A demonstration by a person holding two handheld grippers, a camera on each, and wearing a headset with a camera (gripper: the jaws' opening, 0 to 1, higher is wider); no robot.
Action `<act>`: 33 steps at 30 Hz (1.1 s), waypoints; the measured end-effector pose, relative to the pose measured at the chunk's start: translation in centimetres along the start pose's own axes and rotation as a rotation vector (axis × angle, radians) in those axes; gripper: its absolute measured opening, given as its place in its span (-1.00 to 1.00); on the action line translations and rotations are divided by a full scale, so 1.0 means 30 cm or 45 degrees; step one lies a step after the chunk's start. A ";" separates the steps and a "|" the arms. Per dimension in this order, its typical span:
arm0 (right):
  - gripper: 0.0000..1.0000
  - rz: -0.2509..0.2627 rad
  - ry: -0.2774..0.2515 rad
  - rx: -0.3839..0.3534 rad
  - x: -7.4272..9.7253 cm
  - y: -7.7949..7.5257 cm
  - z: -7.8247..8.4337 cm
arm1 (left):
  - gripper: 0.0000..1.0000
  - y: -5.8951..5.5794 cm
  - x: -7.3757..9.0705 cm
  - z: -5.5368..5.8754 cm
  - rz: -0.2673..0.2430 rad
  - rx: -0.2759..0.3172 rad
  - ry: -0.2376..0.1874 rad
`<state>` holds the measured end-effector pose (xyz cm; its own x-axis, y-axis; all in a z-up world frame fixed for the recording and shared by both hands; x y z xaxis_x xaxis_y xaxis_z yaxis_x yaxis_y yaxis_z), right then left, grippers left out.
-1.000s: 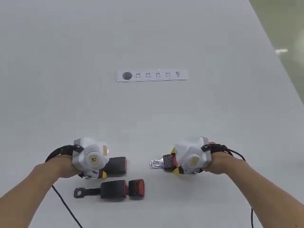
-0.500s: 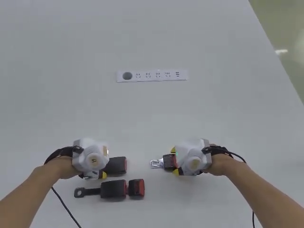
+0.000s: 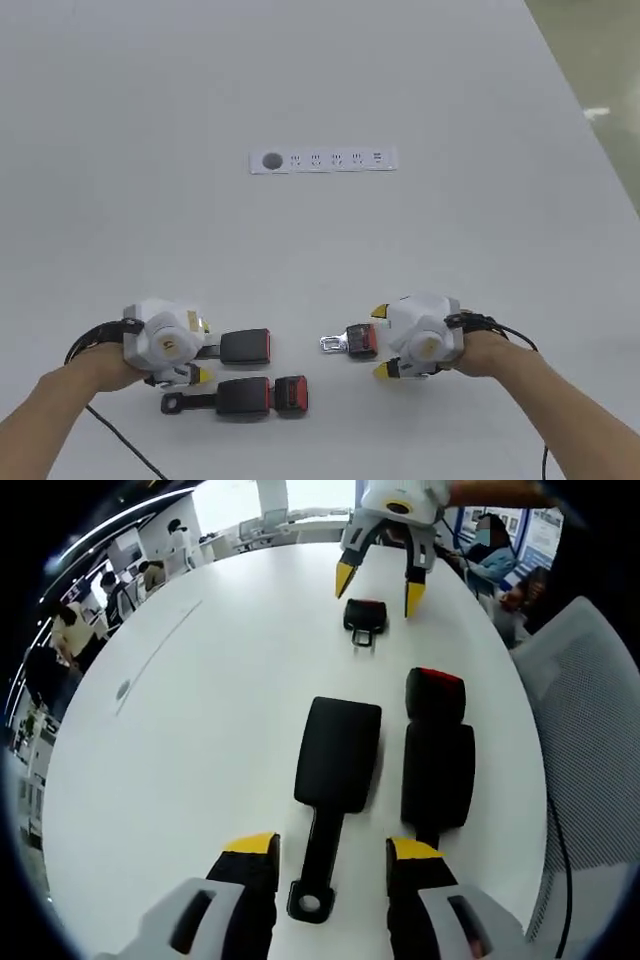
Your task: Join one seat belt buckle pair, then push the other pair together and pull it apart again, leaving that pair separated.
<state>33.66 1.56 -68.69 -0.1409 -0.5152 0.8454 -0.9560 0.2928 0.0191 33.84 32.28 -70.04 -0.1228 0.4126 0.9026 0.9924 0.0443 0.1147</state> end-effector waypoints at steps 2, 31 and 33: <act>0.06 0.002 -0.010 -0.008 -0.005 -0.002 0.004 | -0.10 -0.014 0.012 0.010 -0.002 0.040 -0.021; 0.75 0.138 -0.458 -0.473 0.035 0.171 0.057 | 0.61 -0.242 0.093 0.103 -0.338 0.522 -0.514; 0.83 0.151 -0.501 -0.503 0.028 0.182 0.059 | 0.66 -0.249 0.098 0.099 -0.383 0.528 -0.548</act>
<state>27.87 1.31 -68.82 -0.3992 -0.6994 0.5928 -0.7696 0.6071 0.1979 26.09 35.86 -69.48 -0.4660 0.6499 0.6004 0.8465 0.5249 0.0889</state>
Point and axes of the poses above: the centre of the closed fingertips' face, and the gripper's own axes: x roughly backward along the fingers, y roughly to its left, z roughly out of its underside, the point moved 7 cm from there along x, roughly backward along the fingers, and after that the axes turned 14 degrees about -x, right-handed, at the moved point
